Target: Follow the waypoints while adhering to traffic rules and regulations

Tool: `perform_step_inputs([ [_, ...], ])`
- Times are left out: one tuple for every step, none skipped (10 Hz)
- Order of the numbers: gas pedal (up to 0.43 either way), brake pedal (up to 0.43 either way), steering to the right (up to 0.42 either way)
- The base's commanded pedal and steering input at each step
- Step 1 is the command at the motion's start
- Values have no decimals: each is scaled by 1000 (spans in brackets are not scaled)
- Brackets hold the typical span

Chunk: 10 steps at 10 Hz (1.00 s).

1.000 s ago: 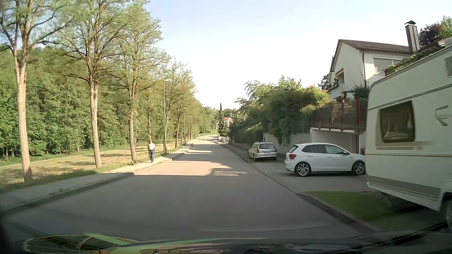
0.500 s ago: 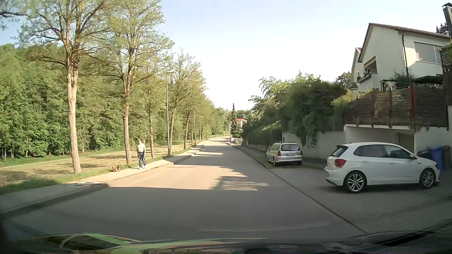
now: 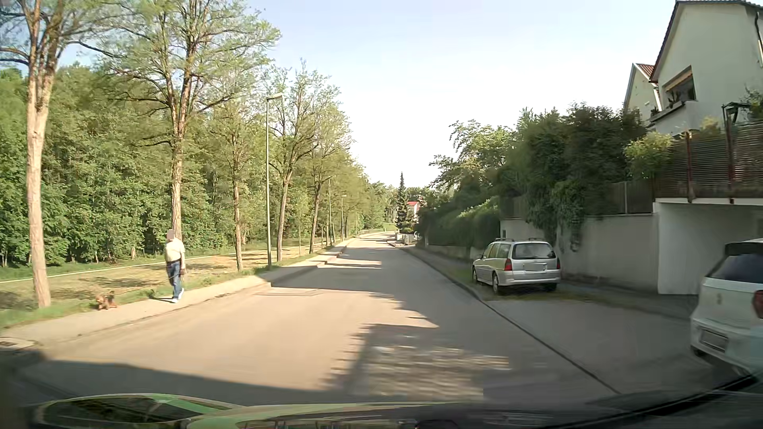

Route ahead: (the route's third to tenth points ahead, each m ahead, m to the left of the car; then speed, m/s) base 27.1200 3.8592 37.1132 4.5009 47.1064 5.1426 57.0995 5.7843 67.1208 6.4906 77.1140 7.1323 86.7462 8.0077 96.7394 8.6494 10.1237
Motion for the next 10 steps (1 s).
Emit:
perform_step_inputs([
  [169,0,-3],
  [157,0,-3],
  [150,0,-3],
  [150,0,-3],
  [150,0,-3],
  [150,0,-3],
  [150,0,-3],
  [138,0,-3],
  [138,0,-3],
  [118,0,-3],
])
